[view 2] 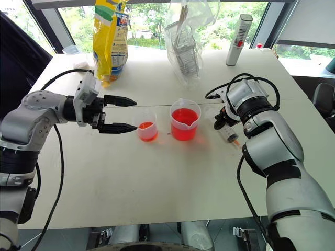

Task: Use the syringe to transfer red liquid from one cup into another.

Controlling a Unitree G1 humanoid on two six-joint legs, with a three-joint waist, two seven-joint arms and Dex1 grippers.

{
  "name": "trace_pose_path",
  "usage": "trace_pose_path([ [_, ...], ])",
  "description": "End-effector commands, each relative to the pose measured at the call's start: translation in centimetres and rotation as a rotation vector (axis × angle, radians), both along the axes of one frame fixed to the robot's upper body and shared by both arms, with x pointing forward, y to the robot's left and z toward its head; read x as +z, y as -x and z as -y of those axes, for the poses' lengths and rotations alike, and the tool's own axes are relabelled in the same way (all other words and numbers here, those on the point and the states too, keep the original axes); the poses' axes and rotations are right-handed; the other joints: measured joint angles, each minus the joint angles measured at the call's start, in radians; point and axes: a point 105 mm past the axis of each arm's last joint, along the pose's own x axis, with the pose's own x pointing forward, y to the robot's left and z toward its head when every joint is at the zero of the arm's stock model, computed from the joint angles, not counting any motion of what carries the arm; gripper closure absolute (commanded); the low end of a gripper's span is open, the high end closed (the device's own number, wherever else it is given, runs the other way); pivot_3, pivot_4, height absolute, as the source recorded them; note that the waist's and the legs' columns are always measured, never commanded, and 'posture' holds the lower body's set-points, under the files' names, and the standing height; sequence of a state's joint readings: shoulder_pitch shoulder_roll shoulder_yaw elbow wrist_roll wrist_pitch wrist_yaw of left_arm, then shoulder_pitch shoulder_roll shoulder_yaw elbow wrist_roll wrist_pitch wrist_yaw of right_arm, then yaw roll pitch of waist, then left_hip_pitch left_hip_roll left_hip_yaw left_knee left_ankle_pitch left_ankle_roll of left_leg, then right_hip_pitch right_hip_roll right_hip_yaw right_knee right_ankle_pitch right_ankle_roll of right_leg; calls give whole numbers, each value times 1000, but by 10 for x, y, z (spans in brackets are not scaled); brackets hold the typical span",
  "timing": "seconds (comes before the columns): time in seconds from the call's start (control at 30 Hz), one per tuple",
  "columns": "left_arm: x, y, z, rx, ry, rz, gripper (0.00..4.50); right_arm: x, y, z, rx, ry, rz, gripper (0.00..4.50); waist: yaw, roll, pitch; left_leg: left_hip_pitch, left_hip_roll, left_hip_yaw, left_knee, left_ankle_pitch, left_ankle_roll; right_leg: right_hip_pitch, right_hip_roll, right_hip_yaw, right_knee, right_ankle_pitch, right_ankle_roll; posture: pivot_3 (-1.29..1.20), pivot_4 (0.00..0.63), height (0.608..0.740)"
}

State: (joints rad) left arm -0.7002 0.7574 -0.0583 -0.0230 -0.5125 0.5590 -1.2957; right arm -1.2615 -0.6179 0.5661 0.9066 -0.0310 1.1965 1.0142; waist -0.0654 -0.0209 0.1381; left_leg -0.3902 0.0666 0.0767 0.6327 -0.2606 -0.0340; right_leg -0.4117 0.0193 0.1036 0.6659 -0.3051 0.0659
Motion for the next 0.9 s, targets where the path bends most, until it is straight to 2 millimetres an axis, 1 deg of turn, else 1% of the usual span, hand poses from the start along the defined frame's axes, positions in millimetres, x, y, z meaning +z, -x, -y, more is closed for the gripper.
trace_pose_path([
  [0.03, 17, -4, -3, 5, 13, 64, 0, 54, 2, 17, 3, 39, 236, 3096, 11, 1, 0, -1, 0, 0, 0, 0, 0, -1, 0, -1, 0, 0, 0, 0, 150, 739],
  [0.07, 19, -5, -4, 6, 15, 67, 0, 71, 5, 18, 64, 82, 359, 3096, 19, 0, 0, -1, 0, 0, -1, 0, 0, -1, -1, 0, -1, 0, 0, 0, 150, 739],
  [0.13, 23, -9, -4, 4, 22, 70, 0, 104, 16, 3, 232, 94, 602, 3096, 24, 0, 0, -1, 0, -1, -1, 0, 0, -1, 0, -1, -2, 0, 0, 0, 150, 739],
  [0.2, 28, -12, -3, 0, 30, 76, 0, 135, 31, -19, 290, 0, 790, 3096, 17, 1, 0, -1, 0, 0, -2, 0, 0, -1, 0, -1, -2, 0, 0, 0, 150, 739],
  [0.27, 33, -16, -2, -8, 41, 83, 0, 170, 42, -41, 348, -104, 1020, 3096, 6, 1, 1, 1, 0, 0, -1, 0, 0, -1, 2, 1, 0, 0, 1, 0, 150, 739],
  [0.3, 36, -18, 0, -15, 47, 87, 0, 181, 48, -50, 366, -156, 1093, 3096, 3, 1, 1, 1, 1, -1, -1, 0, 0, 0, 2, 1, 1, 0, 1, 0, 150, 739],
  [0.37, 39, -19, 2, -26, 53, 91, 0, 189, 56, -59, 376, -229, 1156, 3096, 1, 1, 0, 3, 1, -1, -1, 0, 0, 2, 3, -1, 1, 0, 0, 0, 150, 739],
  [0.47, 47, -24, 9, -57, 64, 112, 0, 203, 64, -79, 366, -449, 1278, 3096, 0, 0, 0, 4, 1, -1, 0, 0, 0, 4, 2, -2, 1, 0, 0, 0, 150, 739],
  [0.53, 53, -25, 12, -72, 75, 121, 0, 203, 67, -89, 367, -545, 1310, 3096, 0, 0, 0, 3, 0, 0, 0, 0, -1, 3, 1, -1, 1, 0, 0, 0, 150, 739],
  [0.63, 59, -28, 14, -83, 80, 133, 0, 186, 73, -104, 406, -652, 1336, 3096, 0, -1, -1, 1, 0, -1, 0, 0, -1, 2, 1, -2, 0, 0, 0, 0, 150, 739],
  [0.67, 61, -28, 15, -87, 81, 136, 0, 178, 73, -106, 400, -688, 1334, 3096, 2, -1, -1, 1, 0, -1, 0, 0, -1, 2, 1, -2, 0, 0, 0, 0, 150, 739],
  [0.77, 63, -29, 16, -96, 77, 141, 0, 156, 67, -107, 352, -737, 1332, 3096, 2, 0, 0, 0, 0, -1, -1, 0, -1, 2, 1, -1, -1, 0, 0, 0, 150, 739],
  [0.9, 66, -29, 17, -107, 71, 146, 0, 127, 63, -105, 312, -754, 1322, 3096, 0, 0, -1, 1, 0, -1, 0, 1, -1, 3, 1, -1, -1, 0, 0, 0, 150, 739],
])
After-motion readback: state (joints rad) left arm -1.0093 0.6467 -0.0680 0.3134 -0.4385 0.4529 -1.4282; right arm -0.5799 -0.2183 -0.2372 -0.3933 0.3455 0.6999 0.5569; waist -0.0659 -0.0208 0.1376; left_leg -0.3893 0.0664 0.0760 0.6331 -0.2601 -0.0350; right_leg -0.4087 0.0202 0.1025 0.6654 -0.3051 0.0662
